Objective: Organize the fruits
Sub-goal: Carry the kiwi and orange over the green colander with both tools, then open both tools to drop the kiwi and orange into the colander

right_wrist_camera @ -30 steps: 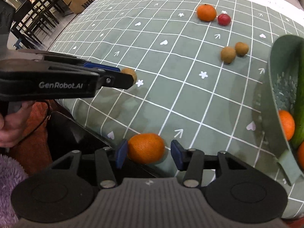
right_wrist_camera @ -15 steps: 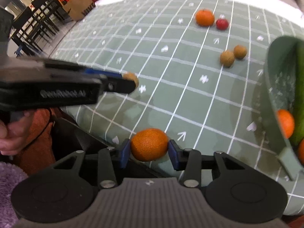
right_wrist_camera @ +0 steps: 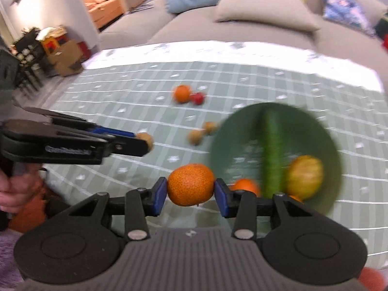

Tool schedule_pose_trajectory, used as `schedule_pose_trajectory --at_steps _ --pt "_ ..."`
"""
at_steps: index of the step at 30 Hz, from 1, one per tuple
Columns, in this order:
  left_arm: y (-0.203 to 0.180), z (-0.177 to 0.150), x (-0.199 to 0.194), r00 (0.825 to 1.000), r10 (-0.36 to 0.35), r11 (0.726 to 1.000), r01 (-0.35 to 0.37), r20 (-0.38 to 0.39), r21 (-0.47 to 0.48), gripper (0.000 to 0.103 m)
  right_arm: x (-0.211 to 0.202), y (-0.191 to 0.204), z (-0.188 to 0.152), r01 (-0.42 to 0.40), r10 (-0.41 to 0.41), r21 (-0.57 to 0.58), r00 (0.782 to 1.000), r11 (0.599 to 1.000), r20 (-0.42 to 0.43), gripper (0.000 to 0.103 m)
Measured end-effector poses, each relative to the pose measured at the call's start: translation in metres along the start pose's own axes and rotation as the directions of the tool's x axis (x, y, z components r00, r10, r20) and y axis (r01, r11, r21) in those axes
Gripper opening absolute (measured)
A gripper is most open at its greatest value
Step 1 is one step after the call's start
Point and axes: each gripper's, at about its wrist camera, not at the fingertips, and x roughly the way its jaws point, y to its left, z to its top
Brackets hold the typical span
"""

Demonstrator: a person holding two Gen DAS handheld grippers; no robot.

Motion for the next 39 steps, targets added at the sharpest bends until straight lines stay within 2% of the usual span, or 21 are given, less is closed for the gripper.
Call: schedule_pose_trajectory --at_steps 3,11,21,24,29,37,39 --pt "-0.015 0.011 0.013 0.999 -0.031 0.999 0.031 -0.015 0.020 0.025 -0.002 -0.020 0.001 0.053 -0.052 0.038 0.999 0.998 -0.009 0.039" --pt "-0.043 0.029 0.057 0.989 -0.072 0.995 0.079 -0.126 0.053 0.025 0.012 -0.056 -0.004 0.080 -0.071 0.107 0.994 0.991 -0.087 0.039" --pt "-0.057 0.037 0.104 0.955 -0.011 0.996 0.035 -0.296 0.077 0.025 0.042 -0.076 -0.005 0.050 -0.019 0.198 0.988 0.979 -0.154 0.039" --pt "-0.060 0.036 0.112 0.950 0.030 0.994 0.004 -0.311 0.109 0.025 0.050 -0.076 -0.005 0.050 -0.015 0.203 0.985 0.978 -0.172 0.039" --pt "-0.060 0.037 0.115 0.946 0.038 0.993 -0.001 -0.321 0.117 0.025 0.057 -0.076 -0.008 0.044 -0.002 0.208 0.981 0.977 -0.195 0.040" --pt "-0.056 0.037 0.106 0.954 0.022 0.995 0.009 -0.299 0.102 0.026 0.059 -0.071 -0.005 0.068 -0.030 0.177 0.978 0.982 -0.208 0.041" --pt "-0.054 0.038 0.100 0.958 0.012 0.996 0.015 -0.287 0.092 0.027 0.058 -0.069 -0.005 0.076 -0.040 0.173 0.978 0.982 -0.204 0.048"
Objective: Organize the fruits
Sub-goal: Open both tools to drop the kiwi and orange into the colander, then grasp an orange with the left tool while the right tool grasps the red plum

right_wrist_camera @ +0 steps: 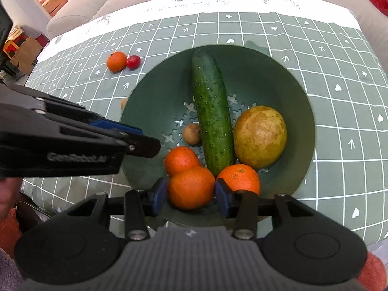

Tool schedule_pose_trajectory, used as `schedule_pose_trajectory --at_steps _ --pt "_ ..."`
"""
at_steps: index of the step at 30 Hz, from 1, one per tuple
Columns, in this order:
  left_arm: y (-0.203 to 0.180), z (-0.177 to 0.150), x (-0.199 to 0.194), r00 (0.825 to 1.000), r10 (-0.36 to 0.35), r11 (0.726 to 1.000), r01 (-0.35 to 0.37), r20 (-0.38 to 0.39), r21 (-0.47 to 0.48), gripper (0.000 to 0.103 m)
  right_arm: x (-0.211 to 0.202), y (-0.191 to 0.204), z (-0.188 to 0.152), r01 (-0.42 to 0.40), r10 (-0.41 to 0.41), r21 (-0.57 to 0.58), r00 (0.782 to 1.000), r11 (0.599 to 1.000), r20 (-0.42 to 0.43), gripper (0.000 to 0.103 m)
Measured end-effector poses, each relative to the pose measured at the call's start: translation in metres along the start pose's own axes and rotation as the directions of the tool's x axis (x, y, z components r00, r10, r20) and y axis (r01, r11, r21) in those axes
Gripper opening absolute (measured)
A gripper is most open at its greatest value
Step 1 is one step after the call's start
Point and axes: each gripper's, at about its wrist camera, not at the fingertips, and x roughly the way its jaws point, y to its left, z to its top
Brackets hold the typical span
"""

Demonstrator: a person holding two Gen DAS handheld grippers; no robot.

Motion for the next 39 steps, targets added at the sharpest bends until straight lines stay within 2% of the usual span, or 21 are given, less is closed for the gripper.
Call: schedule_pose_trajectory --at_steps 1,2,6,11,16,25,29,31,39 --pt "0.001 -0.001 -0.003 1.000 -0.004 1.000 0.004 0.011 -0.002 0.028 -0.002 0.001 0.000 0.005 -0.005 0.001 1.000 1.000 0.008 0.053" --pt "0.001 -0.001 -0.007 1.000 -0.006 1.000 0.006 0.022 -0.004 0.029 -0.004 0.001 0.000 0.010 -0.010 0.002 1.000 1.000 0.016 0.054" --pt "0.005 -0.005 -0.023 0.998 0.001 1.000 0.000 0.065 -0.012 0.030 -0.014 0.003 0.001 0.024 -0.024 -0.009 0.999 1.000 0.038 0.054" --pt "0.013 -0.010 -0.044 0.991 0.057 0.998 -0.057 0.122 0.000 0.032 -0.026 0.015 0.004 0.033 -0.030 -0.034 0.997 0.999 0.068 0.054" --pt "0.029 -0.018 -0.061 0.979 0.128 0.992 -0.126 0.160 -0.022 0.032 -0.036 0.033 0.010 0.033 -0.025 -0.064 0.992 0.997 0.125 0.055" --pt "0.067 -0.040 -0.087 0.949 0.162 0.986 -0.142 0.272 -0.090 0.032 -0.038 0.072 0.020 0.023 0.001 -0.102 0.973 0.994 0.229 0.055" --pt "0.087 -0.047 -0.093 0.932 0.180 0.981 -0.148 0.315 -0.124 0.032 -0.028 0.089 0.027 0.019 0.015 -0.135 0.969 0.991 0.248 0.054" --pt "0.097 -0.049 -0.094 0.927 0.193 0.978 -0.156 0.323 -0.138 0.032 -0.023 0.097 0.031 0.015 0.025 -0.153 0.968 0.988 0.251 0.048" --pt "0.122 -0.041 -0.084 0.919 0.216 0.973 -0.175 0.330 -0.150 0.032 0.001 0.116 0.062 0.005 0.047 -0.208 0.968 0.978 0.246 0.039"
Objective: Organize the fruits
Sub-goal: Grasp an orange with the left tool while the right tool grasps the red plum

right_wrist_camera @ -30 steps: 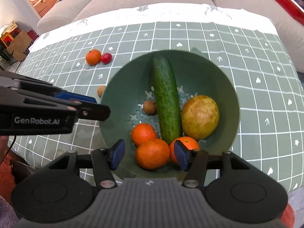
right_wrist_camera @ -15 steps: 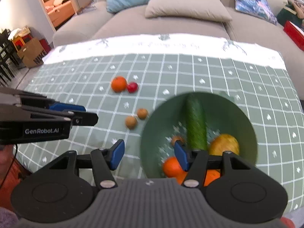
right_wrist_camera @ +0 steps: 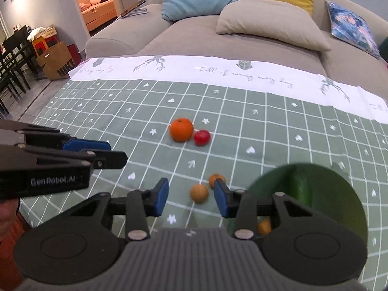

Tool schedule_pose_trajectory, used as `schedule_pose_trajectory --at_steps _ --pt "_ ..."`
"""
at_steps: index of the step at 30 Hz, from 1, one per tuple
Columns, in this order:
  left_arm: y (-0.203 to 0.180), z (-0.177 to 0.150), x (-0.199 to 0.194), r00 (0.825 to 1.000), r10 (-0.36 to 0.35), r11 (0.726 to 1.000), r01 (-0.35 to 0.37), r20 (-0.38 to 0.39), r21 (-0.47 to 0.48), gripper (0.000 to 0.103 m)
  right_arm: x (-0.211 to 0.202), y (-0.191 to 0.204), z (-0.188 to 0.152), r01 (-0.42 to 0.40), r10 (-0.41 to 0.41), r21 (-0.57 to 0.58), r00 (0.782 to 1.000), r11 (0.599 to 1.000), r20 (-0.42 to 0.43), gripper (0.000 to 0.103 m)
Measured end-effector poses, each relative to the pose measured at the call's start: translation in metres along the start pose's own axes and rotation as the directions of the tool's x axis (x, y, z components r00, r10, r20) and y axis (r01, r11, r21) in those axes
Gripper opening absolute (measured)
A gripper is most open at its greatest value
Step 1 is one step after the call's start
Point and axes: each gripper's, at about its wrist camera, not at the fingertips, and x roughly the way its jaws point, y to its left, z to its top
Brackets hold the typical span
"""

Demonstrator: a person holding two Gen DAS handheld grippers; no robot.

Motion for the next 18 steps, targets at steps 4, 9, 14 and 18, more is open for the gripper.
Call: schedule_pose_trajectory --at_steps 4,9,14,18 --pt "0.006 0.009 0.013 1.000 -0.001 1.000 0.001 0.015 0.028 0.032 0.023 -0.002 0.018 -0.006 0.006 0.000 1.000 1.000 -0.008 0.039" --pt "0.023 0.023 0.040 1.000 -0.018 1.000 0.018 -0.011 -0.011 0.032 0.060 -0.010 0.036 -0.009 0.009 0.005 0.999 1.000 -0.038 0.036" --pt "0.042 0.037 0.071 0.998 -0.054 0.992 0.049 -0.042 -0.116 0.037 0.096 -0.020 0.053 -0.019 0.021 0.033 0.997 0.999 -0.072 0.031" --pt "0.046 0.046 0.094 0.996 -0.044 0.992 0.035 -0.072 -0.119 0.040 0.122 -0.023 0.059 -0.022 0.024 0.018 0.995 1.000 -0.101 0.030"
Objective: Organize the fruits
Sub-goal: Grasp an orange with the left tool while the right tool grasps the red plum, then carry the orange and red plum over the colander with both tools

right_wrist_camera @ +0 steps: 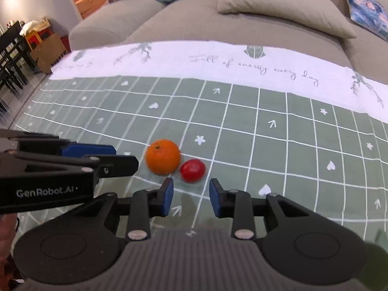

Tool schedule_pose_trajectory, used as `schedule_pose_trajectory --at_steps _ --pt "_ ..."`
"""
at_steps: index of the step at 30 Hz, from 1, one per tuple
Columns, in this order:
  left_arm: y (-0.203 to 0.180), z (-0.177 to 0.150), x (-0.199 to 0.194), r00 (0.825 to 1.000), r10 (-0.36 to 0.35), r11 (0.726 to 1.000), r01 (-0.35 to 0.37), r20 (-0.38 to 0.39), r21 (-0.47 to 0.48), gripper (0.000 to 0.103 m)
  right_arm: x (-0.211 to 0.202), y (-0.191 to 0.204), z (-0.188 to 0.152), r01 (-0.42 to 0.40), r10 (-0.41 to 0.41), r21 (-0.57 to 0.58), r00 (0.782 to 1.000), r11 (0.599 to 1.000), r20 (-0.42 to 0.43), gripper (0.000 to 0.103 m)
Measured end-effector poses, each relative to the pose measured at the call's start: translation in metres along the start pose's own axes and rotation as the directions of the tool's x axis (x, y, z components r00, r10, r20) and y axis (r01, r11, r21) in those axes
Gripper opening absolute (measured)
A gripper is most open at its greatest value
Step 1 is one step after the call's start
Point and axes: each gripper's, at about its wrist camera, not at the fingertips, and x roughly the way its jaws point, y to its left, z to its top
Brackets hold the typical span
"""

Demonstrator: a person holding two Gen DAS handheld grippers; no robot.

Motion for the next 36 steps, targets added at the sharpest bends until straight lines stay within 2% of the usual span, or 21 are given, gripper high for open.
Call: schedule_pose_trajectory --at_steps 1,3,4,13,19,20,29,36 --pt "0.002 0.002 0.005 1.000 0.003 1.000 -0.003 -0.012 -0.003 0.040 0.005 -0.001 0.002 0.000 0.000 -0.004 1.000 1.000 -0.011 0.030" --pt "0.007 0.006 0.015 0.999 0.000 1.000 -0.001 -0.037 -0.026 0.050 0.015 -0.004 0.006 -0.010 0.009 -0.018 0.999 1.000 -0.032 0.030" --pt "0.010 0.008 0.020 0.999 -0.010 0.999 0.008 -0.047 -0.041 0.051 0.020 -0.005 0.008 -0.020 0.019 -0.027 0.999 0.999 -0.043 0.030" --pt "0.024 0.020 0.046 0.993 -0.059 0.992 0.047 -0.102 -0.116 0.054 0.046 -0.002 0.018 -0.041 0.031 -0.105 0.995 0.994 -0.094 0.030" --pt "0.023 0.020 0.056 0.987 -0.086 0.987 0.066 -0.132 -0.149 0.053 0.054 -0.002 0.020 -0.052 0.040 -0.112 0.993 0.992 -0.109 0.030" --pt "0.023 0.019 0.058 0.987 -0.089 0.986 0.069 -0.136 -0.151 0.051 0.054 -0.001 0.020 -0.054 0.042 -0.114 0.993 0.992 -0.110 0.029" --pt "0.025 0.014 0.053 0.989 -0.086 0.982 0.063 -0.124 -0.180 0.047 0.052 0.000 0.020 -0.039 0.027 -0.115 0.994 0.993 -0.108 0.025" --pt "0.026 0.006 0.018 0.996 -0.053 0.979 0.038 -0.072 -0.198 0.047 0.025 0.011 0.013 -0.026 0.017 -0.126 0.998 0.992 -0.068 0.025"
